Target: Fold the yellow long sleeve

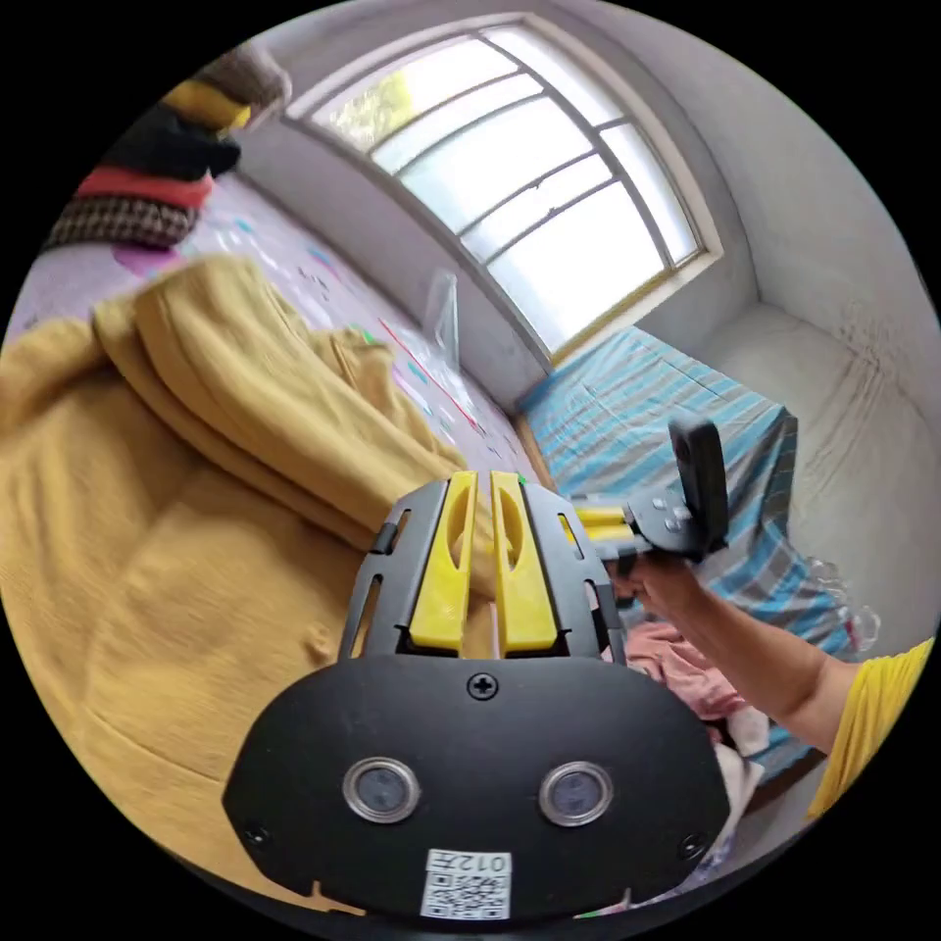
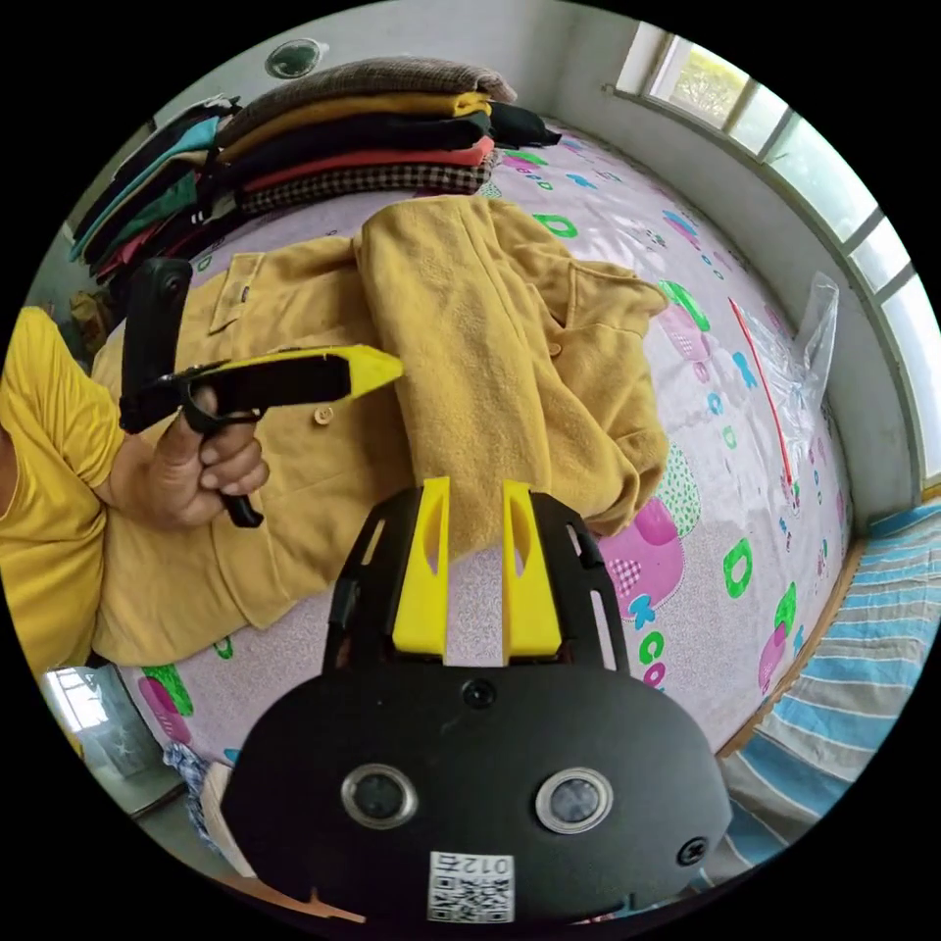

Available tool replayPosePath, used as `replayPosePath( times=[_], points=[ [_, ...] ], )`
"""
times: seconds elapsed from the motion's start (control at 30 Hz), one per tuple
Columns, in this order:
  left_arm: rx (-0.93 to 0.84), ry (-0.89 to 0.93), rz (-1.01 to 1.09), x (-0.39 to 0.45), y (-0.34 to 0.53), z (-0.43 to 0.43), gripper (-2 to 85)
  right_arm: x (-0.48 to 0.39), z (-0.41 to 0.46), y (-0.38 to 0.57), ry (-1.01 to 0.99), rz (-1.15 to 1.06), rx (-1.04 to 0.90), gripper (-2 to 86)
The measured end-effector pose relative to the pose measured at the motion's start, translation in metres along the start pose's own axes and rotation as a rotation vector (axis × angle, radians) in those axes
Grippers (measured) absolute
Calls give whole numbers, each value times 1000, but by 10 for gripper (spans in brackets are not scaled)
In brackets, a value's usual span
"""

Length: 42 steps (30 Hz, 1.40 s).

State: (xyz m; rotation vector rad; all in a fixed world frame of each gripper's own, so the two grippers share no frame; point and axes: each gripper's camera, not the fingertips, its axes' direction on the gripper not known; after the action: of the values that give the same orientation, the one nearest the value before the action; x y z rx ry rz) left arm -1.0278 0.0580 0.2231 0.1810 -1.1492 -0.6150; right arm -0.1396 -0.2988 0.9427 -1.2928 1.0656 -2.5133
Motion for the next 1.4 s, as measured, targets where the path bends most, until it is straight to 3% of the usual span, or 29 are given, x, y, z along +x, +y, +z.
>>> replayPosePath(
  times=[0.13, 0.3, 0.43, 0.57, 0.63, 0.77, 0.87, 0.97, 1.03, 1.13, 1.4],
  points=[
    [14, -55, -70, -43, -22, -12, 4, -34, 25, 0, 141, -39, -93, 39],
    [6, -113, -110, -59, -30, -15, 5, -95, -18, 47, 375, -213, 107, 18],
    [57, -115, -159, -69, -29, -24, 9, -150, -3, 92, 577, -398, 70, 14],
    [9, -89, -166, -66, -26, -11, 21, -157, 15, 98, 633, -412, 28, 12],
    [29, -91, -115, -54, -27, -12, 38, -147, 5, 98, 558, -324, 42, 11],
    [74, -184, -89, -43, -29, -18, 62, -149, -28, 123, 570, -301, 111, 8],
    [-57, -157, -196, -58, -30, 3, 64, -163, -39, 145, 640, -358, 120, 3],
    [19, -147, -257, -60, -23, -2, 52, -145, -75, 152, 481, -182, 193, 3],
    [95, -190, -195, -40, -22, -7, 48, -111, -99, 164, 475, 76, 240, 5],
    [58, -204, -60, -6, -22, 12, 46, -78, -106, 184, 403, 291, 226, 11],
    [-12, -238, 211, 81, -1, 70, 48, -40, -117, 218, 321, 566, 369, 15]
  ],
)
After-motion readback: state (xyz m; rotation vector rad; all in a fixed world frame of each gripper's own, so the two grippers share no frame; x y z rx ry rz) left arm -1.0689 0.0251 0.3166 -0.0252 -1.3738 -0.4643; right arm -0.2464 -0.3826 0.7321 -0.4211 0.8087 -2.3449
